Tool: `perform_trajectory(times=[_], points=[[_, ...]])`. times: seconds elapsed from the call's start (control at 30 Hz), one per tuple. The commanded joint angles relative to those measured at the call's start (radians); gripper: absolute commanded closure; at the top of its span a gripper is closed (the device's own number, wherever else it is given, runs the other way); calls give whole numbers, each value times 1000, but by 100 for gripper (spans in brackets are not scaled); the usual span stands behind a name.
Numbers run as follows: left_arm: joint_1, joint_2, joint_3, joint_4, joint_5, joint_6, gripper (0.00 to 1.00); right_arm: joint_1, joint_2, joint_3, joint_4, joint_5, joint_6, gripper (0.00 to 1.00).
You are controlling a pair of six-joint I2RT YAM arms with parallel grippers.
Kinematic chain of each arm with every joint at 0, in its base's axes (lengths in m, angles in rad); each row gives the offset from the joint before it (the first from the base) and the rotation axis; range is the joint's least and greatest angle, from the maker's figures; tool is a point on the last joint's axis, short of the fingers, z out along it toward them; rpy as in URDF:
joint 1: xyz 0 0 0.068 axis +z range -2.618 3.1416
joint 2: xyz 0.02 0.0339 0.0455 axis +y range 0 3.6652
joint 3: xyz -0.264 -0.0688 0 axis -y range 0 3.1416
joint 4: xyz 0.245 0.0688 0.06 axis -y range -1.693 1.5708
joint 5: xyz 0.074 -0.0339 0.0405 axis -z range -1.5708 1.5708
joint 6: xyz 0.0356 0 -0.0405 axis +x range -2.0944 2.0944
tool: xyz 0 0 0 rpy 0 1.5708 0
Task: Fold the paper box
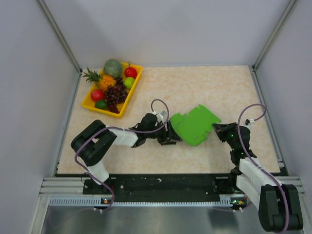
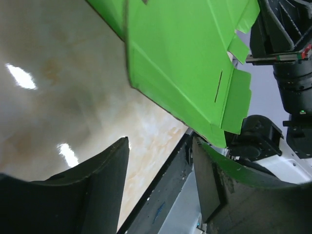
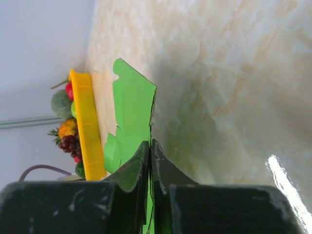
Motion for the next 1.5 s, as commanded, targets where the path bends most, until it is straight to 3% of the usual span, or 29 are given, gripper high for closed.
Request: perform_trajectory(times=[0.0, 0.27, 0.4, 0.53, 0.8, 0.97, 1.13, 1.2, 1.3, 1.4, 1.47], points=[[-13, 45, 49, 205, 10, -95, 42, 25, -69, -15, 25, 78, 54, 100], [-14, 110, 83, 347, 19, -164, 37, 38, -73, -58, 69, 74, 61, 100], [-16, 20, -91, 410, -39, -204, 39, 38, -95, -48, 37, 97, 56, 100], [-16, -40, -208, 496, -70, -256, 32, 36, -106, -28, 25, 107, 39, 100], [-37, 16, -116, 596, -71, -340, 23, 38, -91, -26, 54, 89, 54, 100], [-39, 85, -37, 599, -62, -372, 25, 36, -100, -35, 57, 78, 60, 100], [-39, 182, 31, 579, -54, -398, 48, 36, -117, -44, 54, 64, 79, 100], [-37, 182, 37, 556, -62, -382, 53, 38, -132, -40, 42, 58, 79, 100], [-34, 149, 36, 478, -76, -310, 69, 36, -143, -28, 22, 38, 51, 100], [-5, 77, 40, 359, -62, -181, 91, 36, -102, 55, -35, -69, -108, 74], [13, -20, 42, 170, -68, -6, 100, 39, -56, 163, -118, -179, -307, 44]])
